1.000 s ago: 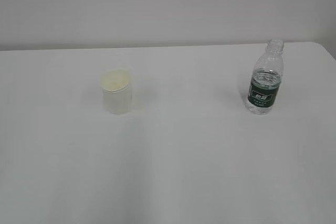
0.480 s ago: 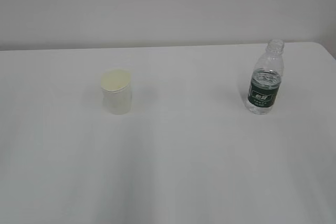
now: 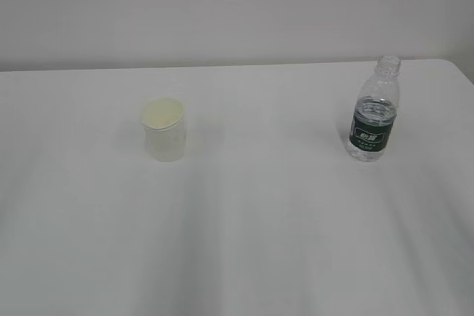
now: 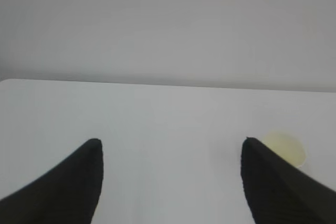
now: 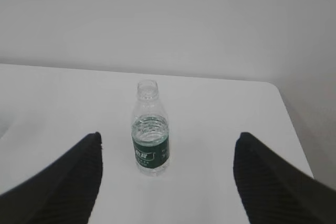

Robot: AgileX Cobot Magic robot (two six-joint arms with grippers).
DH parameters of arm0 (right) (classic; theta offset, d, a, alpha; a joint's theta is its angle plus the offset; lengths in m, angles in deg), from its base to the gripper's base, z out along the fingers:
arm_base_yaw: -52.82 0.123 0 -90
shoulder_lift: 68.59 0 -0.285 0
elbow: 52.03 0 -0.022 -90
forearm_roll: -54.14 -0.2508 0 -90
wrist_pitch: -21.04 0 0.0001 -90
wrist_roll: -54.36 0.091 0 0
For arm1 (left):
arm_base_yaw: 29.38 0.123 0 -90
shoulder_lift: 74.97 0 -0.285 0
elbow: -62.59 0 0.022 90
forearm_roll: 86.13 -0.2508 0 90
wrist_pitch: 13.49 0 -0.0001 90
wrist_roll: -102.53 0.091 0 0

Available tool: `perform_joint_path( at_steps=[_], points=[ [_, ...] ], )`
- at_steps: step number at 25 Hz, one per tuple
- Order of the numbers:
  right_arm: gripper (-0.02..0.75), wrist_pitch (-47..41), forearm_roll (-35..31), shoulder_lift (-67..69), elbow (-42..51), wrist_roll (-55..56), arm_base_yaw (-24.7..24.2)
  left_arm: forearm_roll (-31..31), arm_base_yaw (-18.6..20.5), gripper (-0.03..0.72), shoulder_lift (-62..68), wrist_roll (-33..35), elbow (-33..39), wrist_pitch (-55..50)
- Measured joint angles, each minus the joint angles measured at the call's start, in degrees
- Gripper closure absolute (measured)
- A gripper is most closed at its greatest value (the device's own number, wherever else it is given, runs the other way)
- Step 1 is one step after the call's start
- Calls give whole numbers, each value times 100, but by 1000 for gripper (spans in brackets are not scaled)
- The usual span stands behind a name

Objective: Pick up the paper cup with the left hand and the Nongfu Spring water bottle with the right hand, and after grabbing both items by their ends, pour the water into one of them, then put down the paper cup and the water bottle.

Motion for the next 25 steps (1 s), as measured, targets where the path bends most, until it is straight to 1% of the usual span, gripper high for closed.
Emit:
perform_joint_path(
  at_steps=[6,9,13,17,19,22,25],
  points=[
    [148,966,-174,784,0,11,0,-112,-10,101,791,0,0,1140],
    [148,1412,-199,1091,0,11,0,-125,-36,101,1177,0,0,1276],
    [148,1656,-180,1396,0,11,0,-314,-177,102,1370,0,0,1391],
    [148,1925,-106,1687,0,0,0,-402,-347,149,1544,0,0,1856],
    [148,2197,-97,1874,0,1,0,-377,-397,174,1701,0,0,2202],
    [148,2626,-83,2154,0,1,0,-289,-436,186,1998,0,0,2606],
    [148,2959,-79,2428,0,1,0,-241,-445,189,2406,0,0,2779]
  ],
)
